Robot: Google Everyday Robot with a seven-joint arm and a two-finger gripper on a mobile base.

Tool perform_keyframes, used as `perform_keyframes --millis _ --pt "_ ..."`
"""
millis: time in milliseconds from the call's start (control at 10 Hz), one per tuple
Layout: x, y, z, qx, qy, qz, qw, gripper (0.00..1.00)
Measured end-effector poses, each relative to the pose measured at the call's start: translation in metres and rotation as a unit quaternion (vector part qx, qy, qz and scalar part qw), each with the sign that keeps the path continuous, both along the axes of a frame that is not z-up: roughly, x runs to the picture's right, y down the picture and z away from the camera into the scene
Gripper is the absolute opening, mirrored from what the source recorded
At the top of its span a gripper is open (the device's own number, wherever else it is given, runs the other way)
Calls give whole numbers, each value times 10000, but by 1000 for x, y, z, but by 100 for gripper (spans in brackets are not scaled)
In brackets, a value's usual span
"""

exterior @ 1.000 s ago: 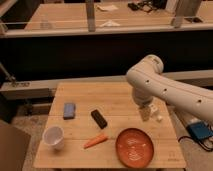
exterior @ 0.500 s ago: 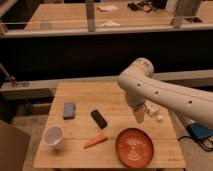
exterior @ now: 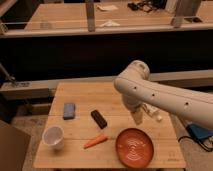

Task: Place the pepper in the ceramic cup

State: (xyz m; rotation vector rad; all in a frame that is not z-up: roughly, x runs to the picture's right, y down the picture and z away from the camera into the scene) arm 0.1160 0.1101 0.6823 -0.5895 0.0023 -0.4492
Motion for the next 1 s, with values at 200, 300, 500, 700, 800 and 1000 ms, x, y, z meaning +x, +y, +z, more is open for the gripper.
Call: perform_keyframes --millis 200,300,500,700,800,1000 --pt "-13 1 1 -5 -126 -137 9998 80" --pt "-14 3 1 -21 -150 -184 9997 80" --pt "-20 9 -1 -61 -250 -319 9992 80" --pt "-35 14 -2 -76 -389 -400 9984 80" --pt "-51 16 -1 -68 -527 -450 9976 80" --pt "-53 22 -2 -99 -578 -502 9970 80"
